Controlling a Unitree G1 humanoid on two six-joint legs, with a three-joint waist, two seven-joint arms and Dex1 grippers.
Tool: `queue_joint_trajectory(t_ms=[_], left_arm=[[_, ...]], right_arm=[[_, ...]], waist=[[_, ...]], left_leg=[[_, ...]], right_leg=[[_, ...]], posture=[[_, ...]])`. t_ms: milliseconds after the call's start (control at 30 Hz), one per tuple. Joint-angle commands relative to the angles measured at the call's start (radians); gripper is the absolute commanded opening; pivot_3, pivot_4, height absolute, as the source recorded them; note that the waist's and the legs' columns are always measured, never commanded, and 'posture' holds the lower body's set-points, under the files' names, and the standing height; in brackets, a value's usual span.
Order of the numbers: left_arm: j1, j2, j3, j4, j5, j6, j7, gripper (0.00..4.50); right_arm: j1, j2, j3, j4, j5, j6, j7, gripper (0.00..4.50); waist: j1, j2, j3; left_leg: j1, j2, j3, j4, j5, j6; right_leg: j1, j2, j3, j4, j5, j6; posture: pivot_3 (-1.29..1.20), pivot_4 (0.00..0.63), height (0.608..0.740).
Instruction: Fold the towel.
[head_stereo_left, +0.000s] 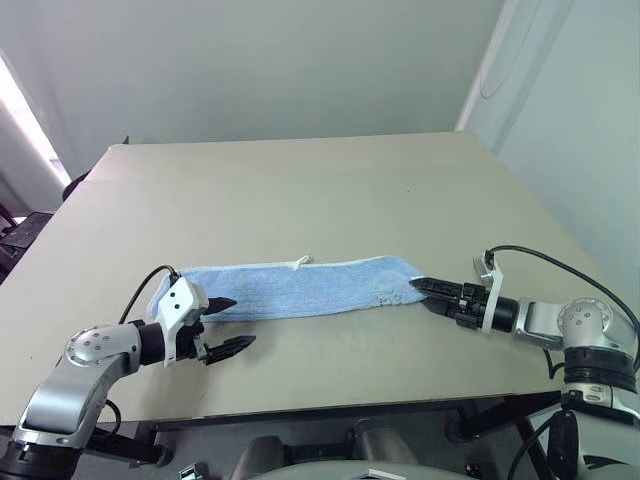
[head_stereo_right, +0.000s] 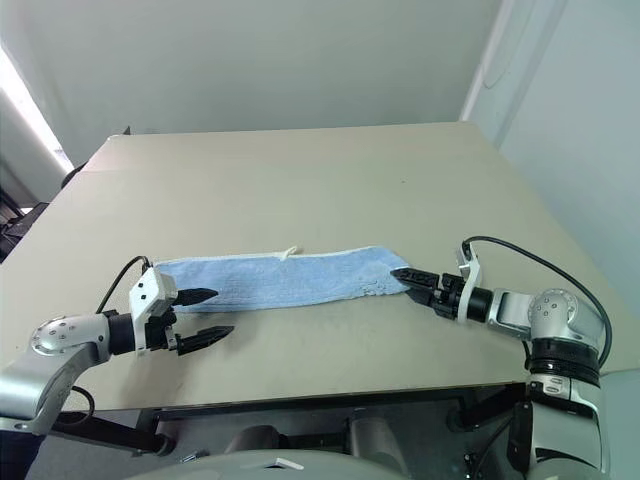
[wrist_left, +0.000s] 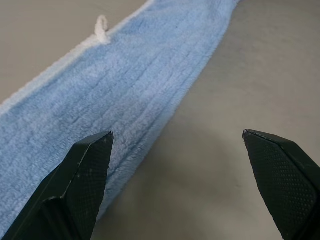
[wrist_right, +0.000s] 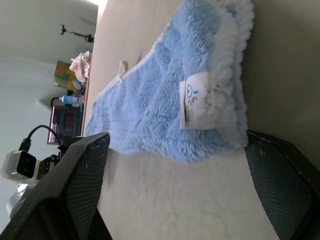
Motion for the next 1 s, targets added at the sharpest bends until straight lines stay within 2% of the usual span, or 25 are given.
queue_joint_trajectory(t_ms=[33, 167, 267, 467, 633, 800, 1000], left_arm=[[-0.026, -0.003, -0.008, -0.005, 0.005, -0.021, -0.003, 4.38], [-0.032, -0.002, -0.006, -0.001, 0.005, -0.023, -0.001, 4.38], [-0.035, 0.001, -0.003, -0.001, 0.005, -0.021, 0.002, 4.38], [-0.034, 0.002, 0.000, -0.003, 0.005, -0.017, 0.009, 4.38], [-0.040, -0.004, -0.005, -0.001, 0.005, -0.016, 0.016, 4.38], [-0.045, -0.007, -0.009, 0.003, 0.007, -0.017, 0.021, 4.38], [-0.062, -0.011, -0.020, 0.020, 0.008, -0.020, 0.023, 4.38]], right_arm=[[-0.033, 0.029, -0.030, 0.014, -0.028, -0.049, -0.061, 4.40], [-0.038, 0.052, -0.026, 0.015, -0.035, -0.060, -0.068, 4.40], [-0.038, 0.061, -0.020, 0.009, -0.040, -0.066, -0.075, 3.84], [-0.040, 0.056, -0.017, 0.020, -0.041, -0.071, -0.052, 1.63], [-0.031, 0.051, -0.003, -0.011, -0.044, -0.077, -0.037, 0.01], [-0.021, 0.000, 0.005, -0.041, -0.040, -0.085, 0.008, 0.01], [-0.043, -0.145, 0.025, -0.048, -0.067, -0.135, 0.089, 0.01]], waist=[[-0.001, 0.000, 0.000], [-0.005, 0.000, 0.000], [-0.012, 0.000, 0.000], [-0.021, 0.002, 0.001], [-0.023, -0.001, 0.000], [-0.021, 0.000, 0.001], [-0.010, 0.006, 0.004]], left_leg=[[0.001, 0.000, 0.000, 0.000, 0.000, 0.000], [0.011, 0.000, 0.000, -0.001, 0.000, 0.000], [0.011, 0.000, 0.000, -0.002, 0.000, 0.000], [0.009, 0.000, -0.001, -0.005, 0.000, 0.000], [0.010, 0.001, -0.001, -0.005, -0.001, 0.001], [0.010, 0.000, -0.001, -0.004, -0.001, 0.001], [0.001, -0.001, -0.001, -0.005, -0.001, 0.002]], right_leg=[[0.001, 0.000, 0.000, -0.001, 0.000, 0.000], [0.004, 0.000, 0.000, -0.003, 0.000, 0.000], [0.004, 0.000, 0.000, -0.003, 0.000, 0.000], [0.003, 0.000, 0.000, -0.005, 0.000, 0.000], [0.005, 0.000, 0.002, -0.008, 0.000, 0.000], [0.006, 0.000, 0.004, -0.010, 0.001, 0.001], [-0.001, 0.001, 0.004, -0.010, 0.001, 0.002]], posture=[[0.00, 0.000, 0.740], [0.00, 0.000, 0.740], [0.00, 0.000, 0.740], [0.00, 0.000, 0.740], [0.00, 0.000, 0.740], [0.00, 0.000, 0.740], [0.00, 0.000, 0.740]])
